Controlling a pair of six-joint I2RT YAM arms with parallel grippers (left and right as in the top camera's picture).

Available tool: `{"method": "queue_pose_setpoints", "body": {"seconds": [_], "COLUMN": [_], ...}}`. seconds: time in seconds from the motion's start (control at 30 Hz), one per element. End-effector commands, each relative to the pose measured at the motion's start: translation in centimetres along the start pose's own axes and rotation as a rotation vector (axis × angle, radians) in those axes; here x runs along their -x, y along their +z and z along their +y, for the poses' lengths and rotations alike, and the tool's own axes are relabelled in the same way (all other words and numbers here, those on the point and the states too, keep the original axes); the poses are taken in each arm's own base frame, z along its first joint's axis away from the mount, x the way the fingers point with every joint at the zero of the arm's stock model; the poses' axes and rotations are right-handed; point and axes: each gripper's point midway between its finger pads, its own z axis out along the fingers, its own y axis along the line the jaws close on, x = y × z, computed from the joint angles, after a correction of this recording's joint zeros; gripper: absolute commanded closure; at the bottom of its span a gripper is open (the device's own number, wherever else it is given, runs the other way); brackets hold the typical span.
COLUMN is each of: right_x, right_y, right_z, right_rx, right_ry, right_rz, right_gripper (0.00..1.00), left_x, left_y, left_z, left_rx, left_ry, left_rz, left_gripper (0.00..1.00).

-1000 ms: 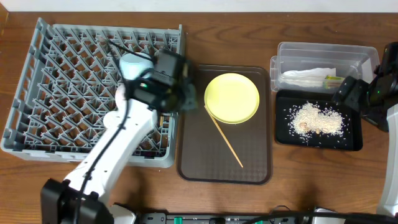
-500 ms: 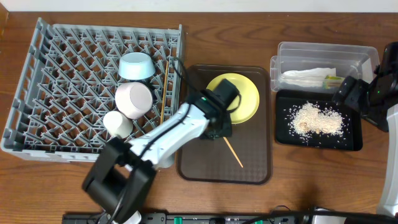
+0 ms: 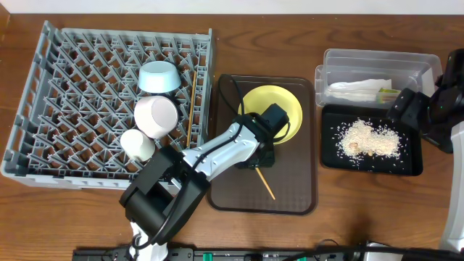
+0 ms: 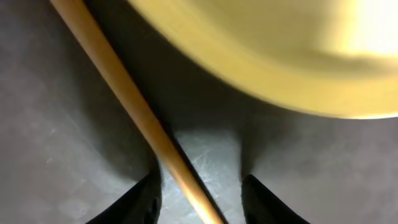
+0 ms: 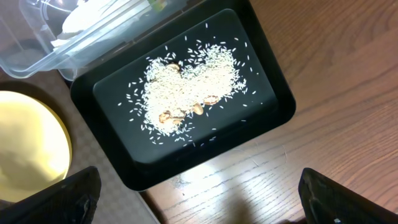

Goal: Sort waste into correct bins and load items into the dishwasher
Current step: 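Reach the left gripper back to the tray and grasp the second chopstick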

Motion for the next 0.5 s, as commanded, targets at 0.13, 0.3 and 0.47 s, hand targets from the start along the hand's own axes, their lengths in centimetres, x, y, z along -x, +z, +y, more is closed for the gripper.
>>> {"method": "queue_pose_setpoints", "body": {"seconds": [0.13, 0.3, 0.47], "right_x": [0.22, 0.14, -0.04], "right_y": [-0.35, -0.35, -0.34], "right_z": [0.05, 0.02, -0.05], "right_rx": [0.01, 0.009, 0.006], "right_ry": [-0.007, -0.007, -0.007], "right_rz": [-0.012, -0.008, -0.001], "right_gripper": [0.01, 0.01, 0.01], "left_x": [-0.94, -1.19, -1.17], "left_y": [1.15, 1.12, 1.12], "left_z": [1.79, 2.05, 2.09], "left_rx": [0.082, 0.093, 0.093], "left_ry": [-0.008, -0.009, -0.01], "left_rz": [0.038, 0.048, 0.049], "left_gripper": [0.76, 0.81, 0.92]}}
